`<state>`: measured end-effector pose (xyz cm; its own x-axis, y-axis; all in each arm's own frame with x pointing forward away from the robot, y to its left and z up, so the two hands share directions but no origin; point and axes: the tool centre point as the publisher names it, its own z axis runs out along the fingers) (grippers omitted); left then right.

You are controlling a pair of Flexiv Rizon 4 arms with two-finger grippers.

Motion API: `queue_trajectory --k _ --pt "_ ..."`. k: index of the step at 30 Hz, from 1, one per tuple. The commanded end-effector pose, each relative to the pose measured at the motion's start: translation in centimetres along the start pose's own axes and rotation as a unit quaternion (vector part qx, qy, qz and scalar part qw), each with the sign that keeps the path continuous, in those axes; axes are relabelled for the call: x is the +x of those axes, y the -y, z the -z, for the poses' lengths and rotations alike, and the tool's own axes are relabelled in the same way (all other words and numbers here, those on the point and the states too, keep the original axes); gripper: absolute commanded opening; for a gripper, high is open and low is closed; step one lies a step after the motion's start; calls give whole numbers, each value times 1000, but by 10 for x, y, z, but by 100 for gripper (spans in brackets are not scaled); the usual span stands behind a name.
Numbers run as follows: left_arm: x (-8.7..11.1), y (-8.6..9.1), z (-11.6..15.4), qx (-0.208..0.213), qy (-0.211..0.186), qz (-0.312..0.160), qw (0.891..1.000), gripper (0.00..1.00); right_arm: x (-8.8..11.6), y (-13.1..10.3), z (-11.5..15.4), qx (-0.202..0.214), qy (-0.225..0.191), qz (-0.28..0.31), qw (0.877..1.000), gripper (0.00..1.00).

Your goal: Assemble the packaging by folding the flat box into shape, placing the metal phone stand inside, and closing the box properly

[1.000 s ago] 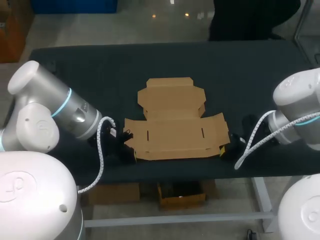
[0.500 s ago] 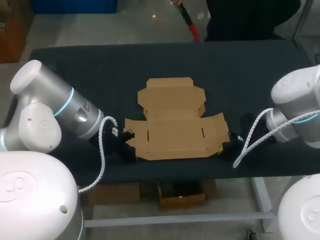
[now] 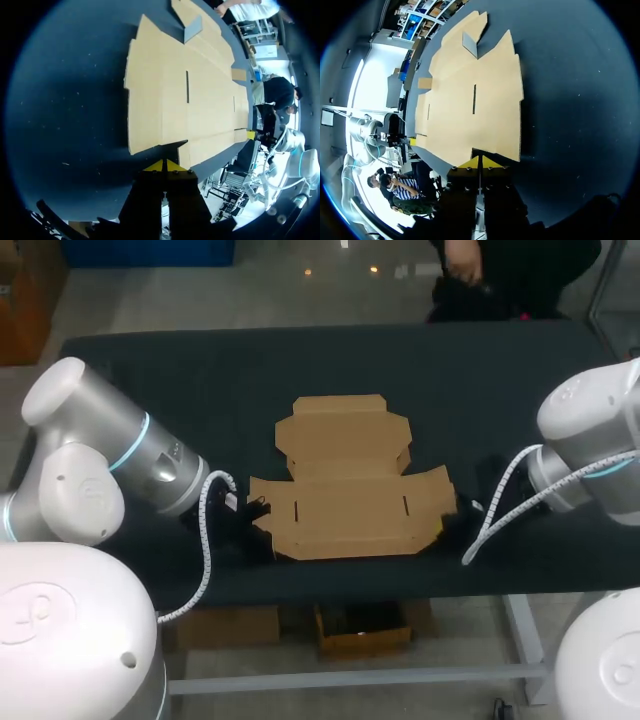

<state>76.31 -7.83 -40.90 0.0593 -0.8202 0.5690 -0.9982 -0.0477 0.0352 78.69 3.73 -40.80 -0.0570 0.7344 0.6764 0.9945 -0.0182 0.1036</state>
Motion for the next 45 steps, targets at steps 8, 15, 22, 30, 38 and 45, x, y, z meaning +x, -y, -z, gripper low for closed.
queue_trajectory --k 8,15,22,30,38,45 --pt "5 3 -3 -1 7 -6 1000 0 5 -8 -7 18 -8 4 1000 0" --pt "11 3 -3 -2 16 -14 1000 0 8 -4 -7 26 -1 -2 1000 0" --pt "20 -1 -1 4 32 -24 999 0 13 -4 -11 34 11 -8 999 0" --pt "28 -4 -2 11 51 -36 998 0 18 -4 -13 46 29 -19 998 0" --pt "33 -6 -4 17 63 -44 997 0 19 -3 -17 54 40 -26 997 0" --pt "37 -7 -7 16 66 -50 996 0 24 -2 -20 61 50 -27 997 0"
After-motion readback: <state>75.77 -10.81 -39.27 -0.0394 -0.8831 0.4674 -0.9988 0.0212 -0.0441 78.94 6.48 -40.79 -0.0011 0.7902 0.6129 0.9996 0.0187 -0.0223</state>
